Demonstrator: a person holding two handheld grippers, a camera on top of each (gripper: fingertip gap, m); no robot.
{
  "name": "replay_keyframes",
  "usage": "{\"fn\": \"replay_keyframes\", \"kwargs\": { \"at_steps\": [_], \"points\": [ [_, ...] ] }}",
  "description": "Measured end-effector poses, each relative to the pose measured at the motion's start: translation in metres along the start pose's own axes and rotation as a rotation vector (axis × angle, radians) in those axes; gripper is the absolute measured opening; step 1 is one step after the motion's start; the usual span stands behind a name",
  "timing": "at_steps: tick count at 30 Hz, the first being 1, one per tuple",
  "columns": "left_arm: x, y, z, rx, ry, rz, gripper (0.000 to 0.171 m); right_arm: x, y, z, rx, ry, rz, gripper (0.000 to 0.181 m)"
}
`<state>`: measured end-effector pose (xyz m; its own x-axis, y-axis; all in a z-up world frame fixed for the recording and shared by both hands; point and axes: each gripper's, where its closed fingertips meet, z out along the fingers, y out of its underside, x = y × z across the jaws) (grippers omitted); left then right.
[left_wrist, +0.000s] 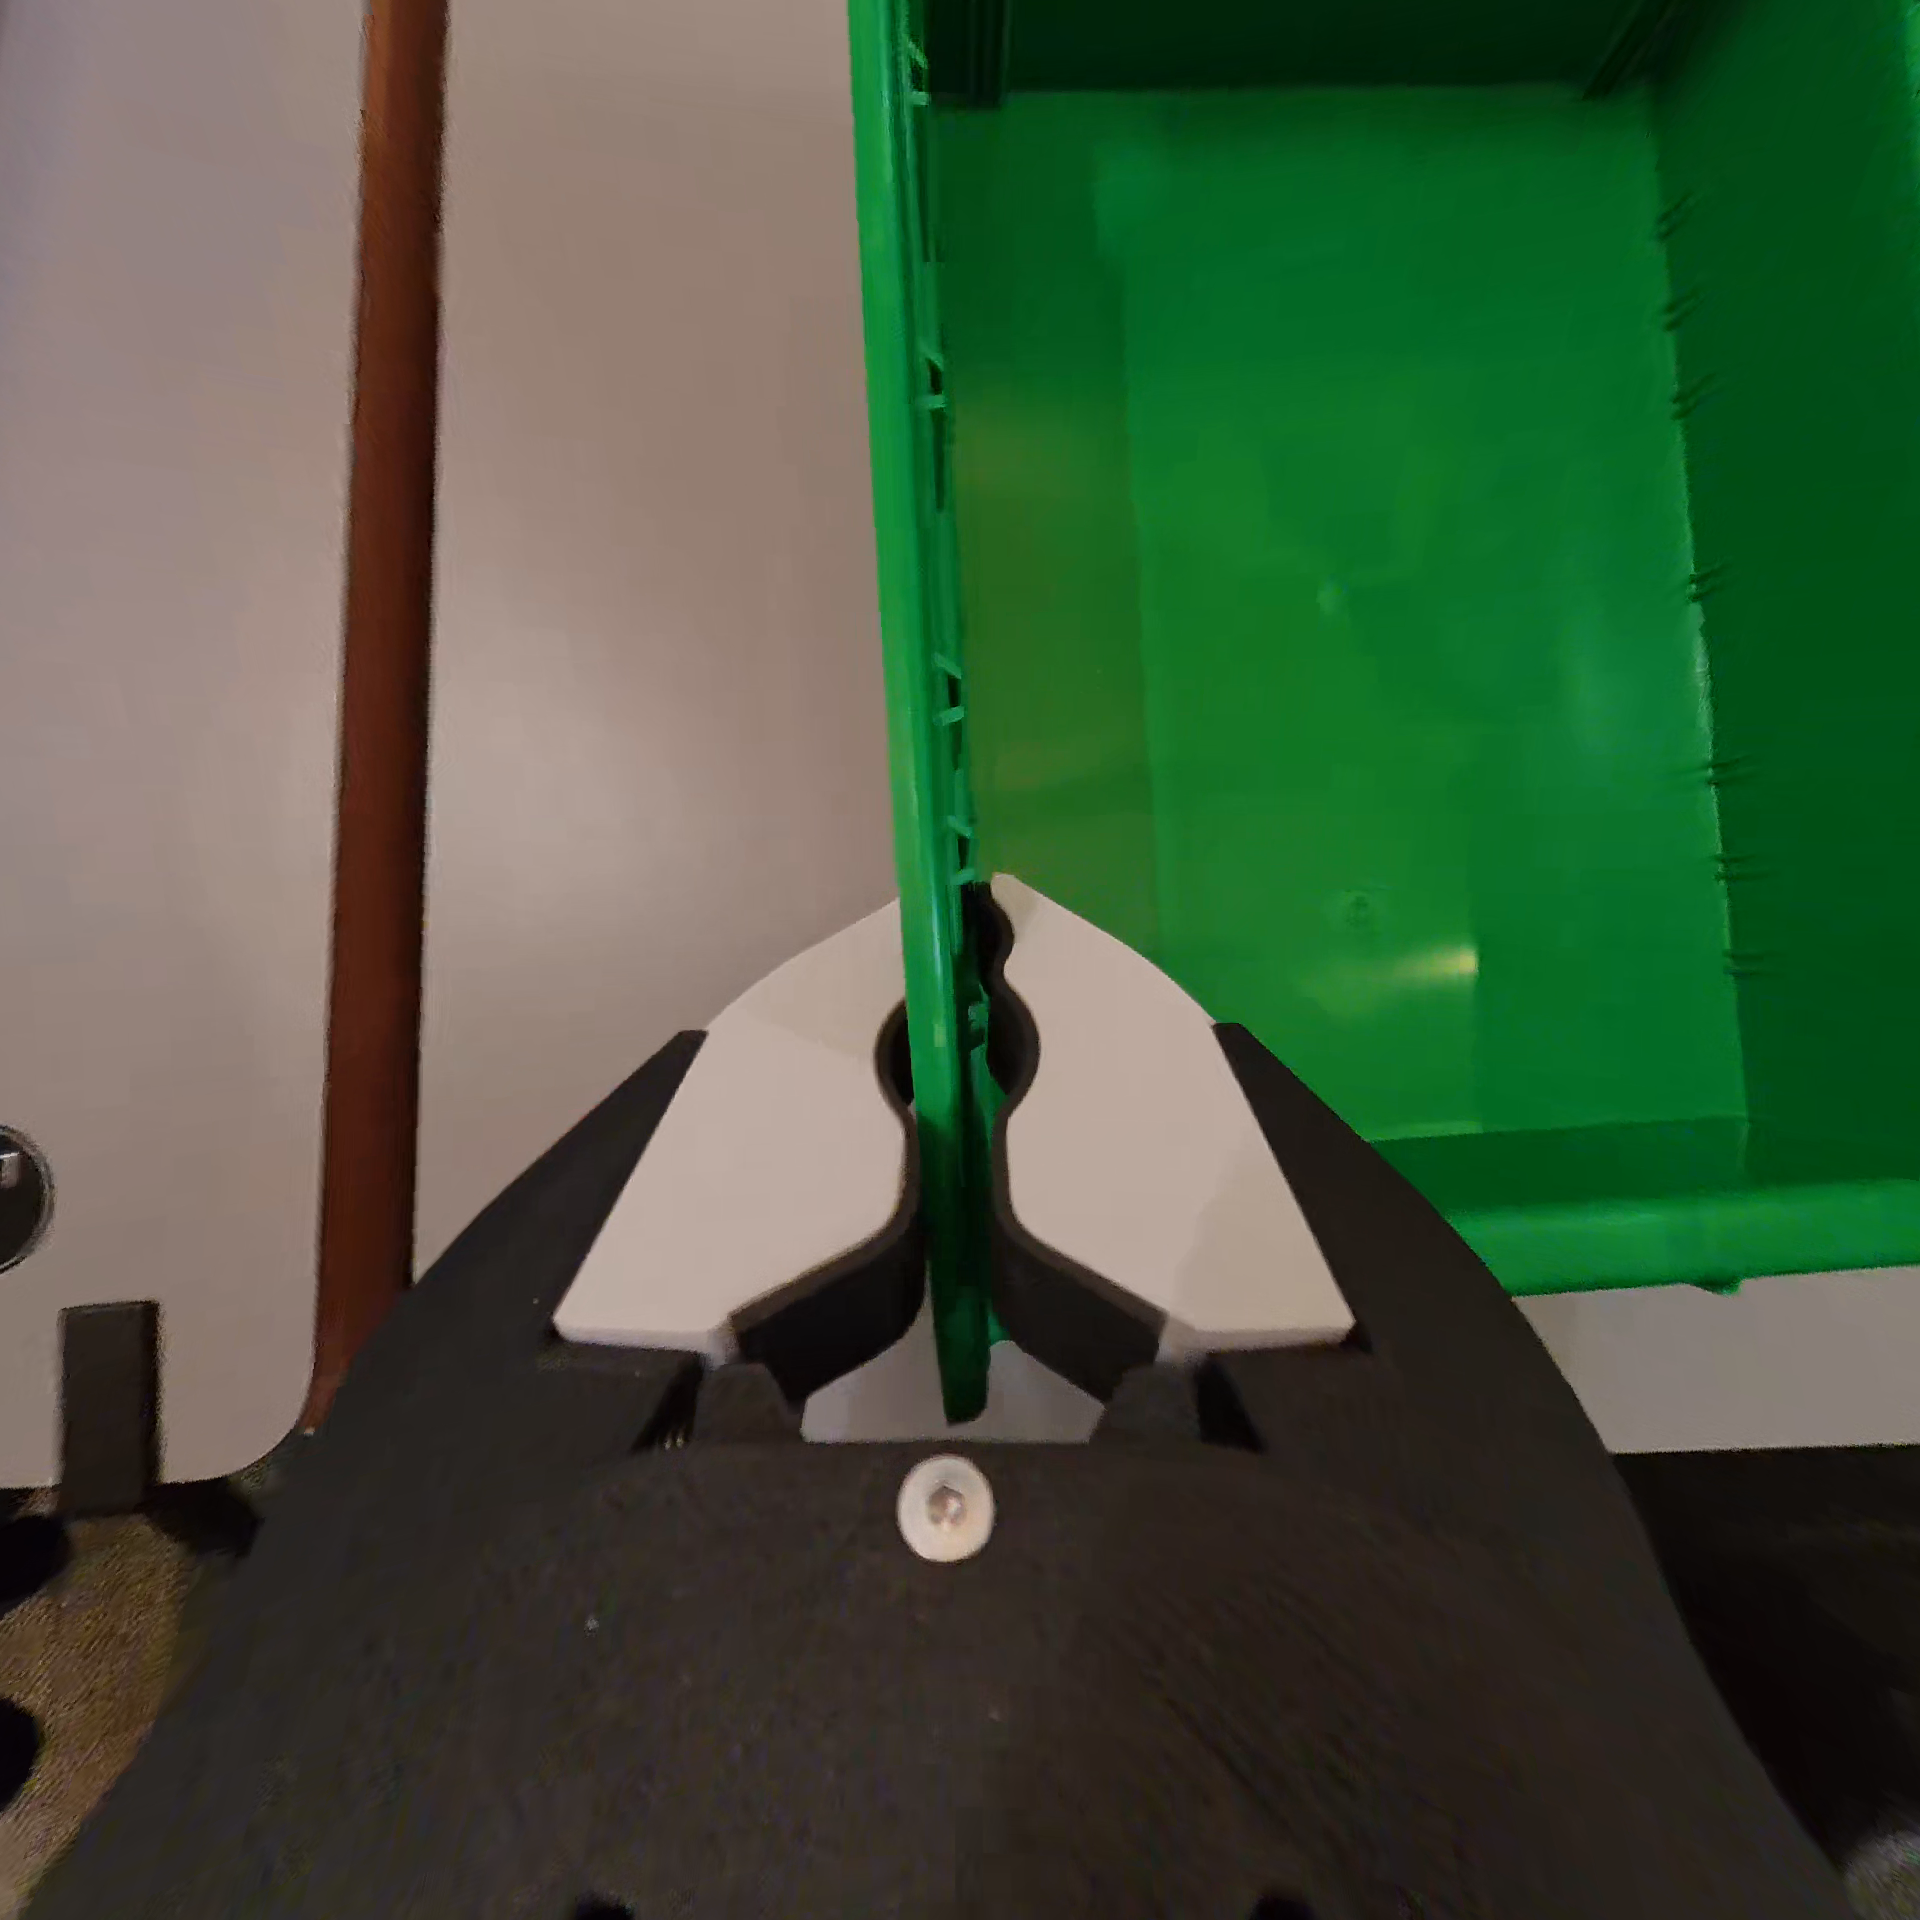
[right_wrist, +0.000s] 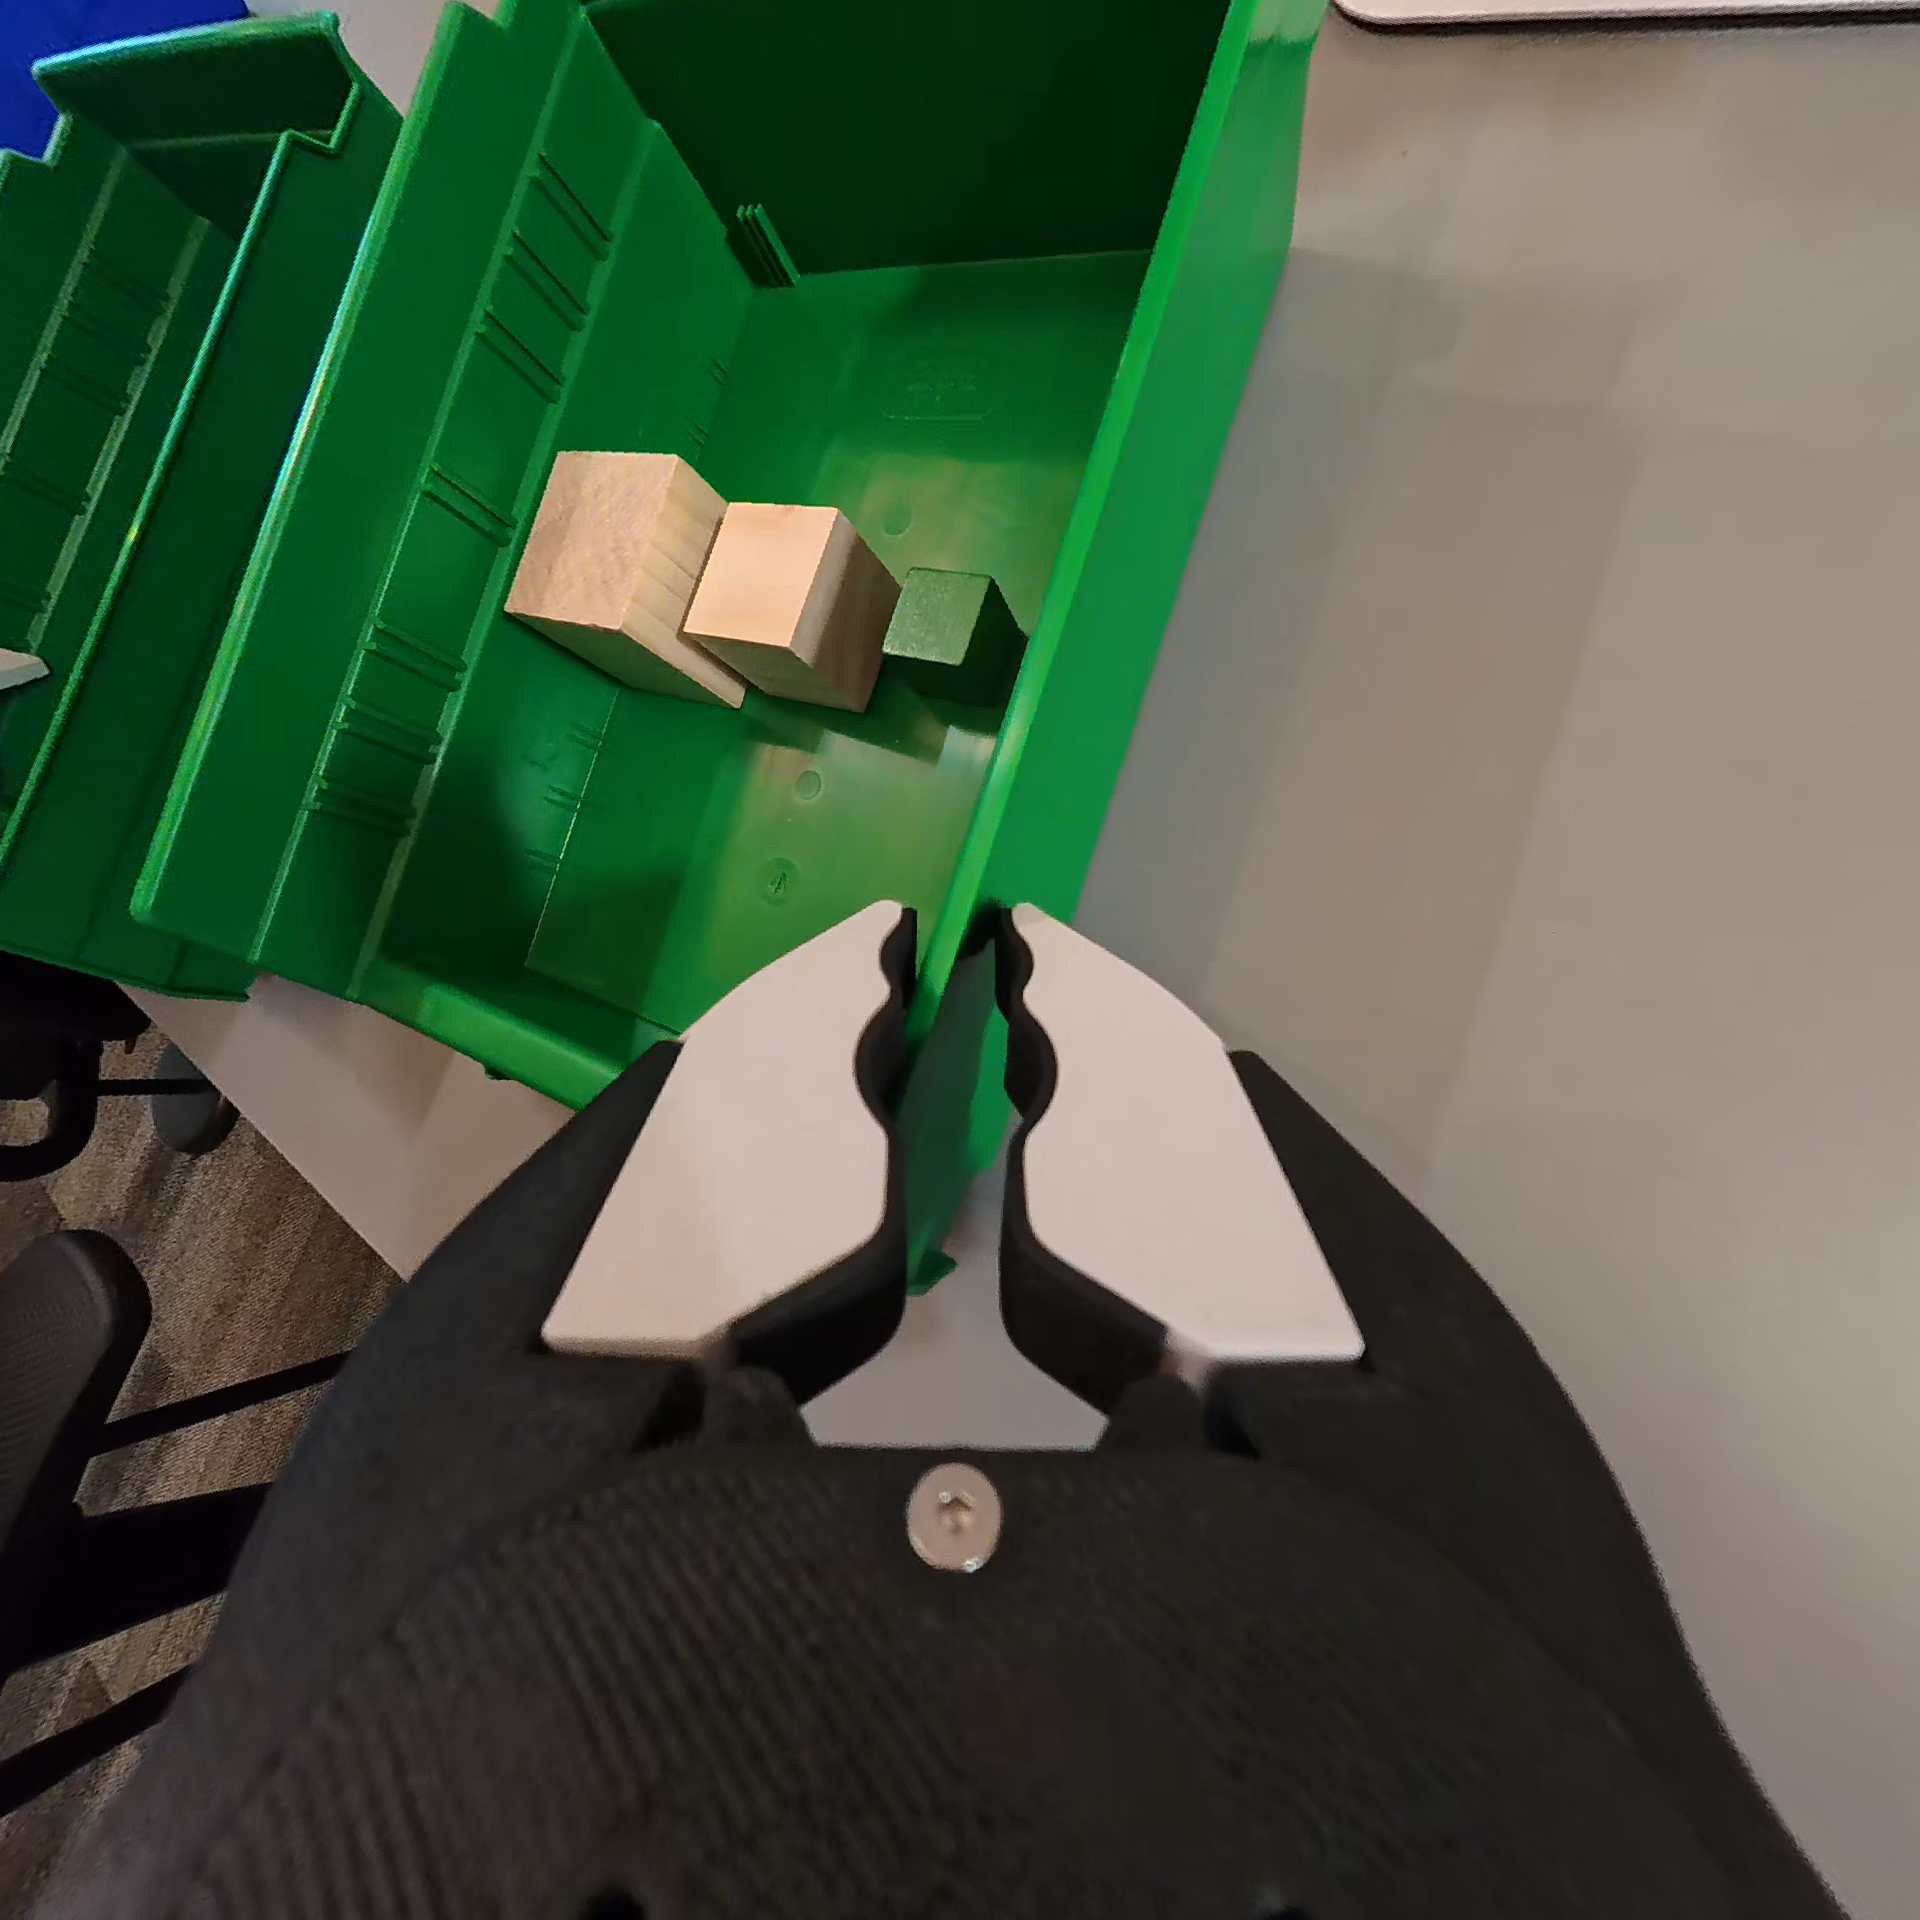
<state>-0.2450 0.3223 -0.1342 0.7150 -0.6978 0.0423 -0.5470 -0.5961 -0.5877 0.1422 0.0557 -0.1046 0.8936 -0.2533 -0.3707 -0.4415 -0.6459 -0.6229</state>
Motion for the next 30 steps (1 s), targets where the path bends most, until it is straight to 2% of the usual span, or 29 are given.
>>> {"fn": "replay_keyframes", "kwargs": {
  "at_steps": [6, 11, 15, 22, 30],
  "points": [
    [-0.001, -0.002, 0.000, 0.014, 0.024, 0.010, 0.008, 0.000, 0.000, 0.000, -0.006, -0.007, 0.000, 0.015],
    [0.002, -0.014, -0.014, 0.052, 0.027, 0.008, 0.009, -0.001, 0.000, 0.000, -0.009, -0.010, -0.001, 0.015],
    [0.003, -0.020, -0.022, 0.083, 0.068, -0.051, 0.009, -0.001, 0.000, 0.001, -0.009, -0.012, -0.001, 0.015],
    [-0.021, -0.019, -0.032, 0.132, 0.013, -0.139, 0.009, -0.001, -0.001, 0.001, -0.002, -0.019, 0.004, 0.016],
    [-0.042, -0.034, -0.074, 0.313, 0.071, -0.285, 0.009, -0.011, -0.006, 0.011, -0.001, -0.010, -0.021, 0.015]
  ]
}}
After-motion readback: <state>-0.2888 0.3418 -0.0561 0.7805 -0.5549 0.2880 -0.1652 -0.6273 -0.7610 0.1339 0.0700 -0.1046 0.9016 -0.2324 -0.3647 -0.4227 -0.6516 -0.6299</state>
